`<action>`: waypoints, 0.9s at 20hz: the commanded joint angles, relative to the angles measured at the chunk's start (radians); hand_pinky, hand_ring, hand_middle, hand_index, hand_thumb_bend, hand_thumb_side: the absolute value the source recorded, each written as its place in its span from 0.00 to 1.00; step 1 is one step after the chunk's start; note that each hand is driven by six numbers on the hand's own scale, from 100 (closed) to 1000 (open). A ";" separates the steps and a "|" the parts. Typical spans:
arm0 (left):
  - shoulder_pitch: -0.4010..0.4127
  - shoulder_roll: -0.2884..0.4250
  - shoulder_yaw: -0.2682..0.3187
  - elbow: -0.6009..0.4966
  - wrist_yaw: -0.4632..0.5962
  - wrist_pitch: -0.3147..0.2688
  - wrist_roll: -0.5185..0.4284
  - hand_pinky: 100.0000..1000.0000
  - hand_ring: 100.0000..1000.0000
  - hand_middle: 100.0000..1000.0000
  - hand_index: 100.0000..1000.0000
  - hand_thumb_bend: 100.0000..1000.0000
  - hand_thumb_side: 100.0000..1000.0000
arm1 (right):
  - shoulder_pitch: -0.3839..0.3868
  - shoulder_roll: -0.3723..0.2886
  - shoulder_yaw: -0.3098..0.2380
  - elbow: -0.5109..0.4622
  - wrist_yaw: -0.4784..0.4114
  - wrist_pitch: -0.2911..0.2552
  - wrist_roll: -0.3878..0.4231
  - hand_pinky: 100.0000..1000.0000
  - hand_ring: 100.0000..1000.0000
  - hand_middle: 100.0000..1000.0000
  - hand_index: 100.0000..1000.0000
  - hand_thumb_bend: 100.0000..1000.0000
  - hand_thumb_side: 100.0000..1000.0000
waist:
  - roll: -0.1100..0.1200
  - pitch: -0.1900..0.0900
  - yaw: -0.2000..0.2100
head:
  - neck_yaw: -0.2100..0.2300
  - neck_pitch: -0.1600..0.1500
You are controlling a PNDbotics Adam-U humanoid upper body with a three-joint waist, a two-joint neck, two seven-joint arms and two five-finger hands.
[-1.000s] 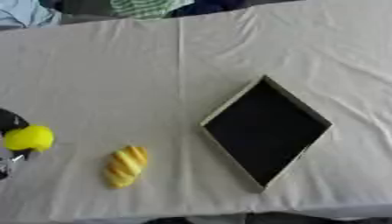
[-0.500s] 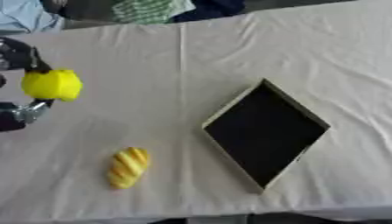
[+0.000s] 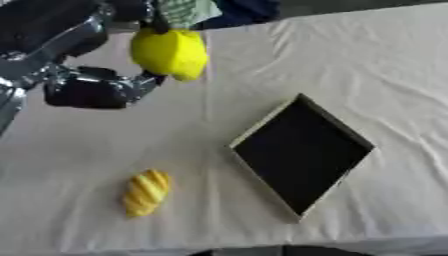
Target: Pick up objects on the table and place them in the box.
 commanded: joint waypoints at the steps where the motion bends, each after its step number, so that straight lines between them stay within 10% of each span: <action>1: -0.040 -0.083 -0.030 -0.014 -0.044 0.029 -0.035 0.62 0.49 0.40 0.56 0.00 0.00 | -0.019 -0.044 -0.001 -0.015 -0.006 0.009 0.000 0.91 0.80 0.67 0.83 0.00 0.52 | -0.005 -0.018 -0.001 | -0.009 0.005; 18: 0.014 -0.283 -0.174 0.231 -0.241 -0.009 -0.082 0.63 0.50 0.41 0.59 0.00 0.00 | -0.077 -0.087 0.021 -0.015 -0.006 0.002 -0.001 0.90 0.80 0.68 0.83 0.00 0.51 | -0.003 0.011 -0.035 | 0.003 0.005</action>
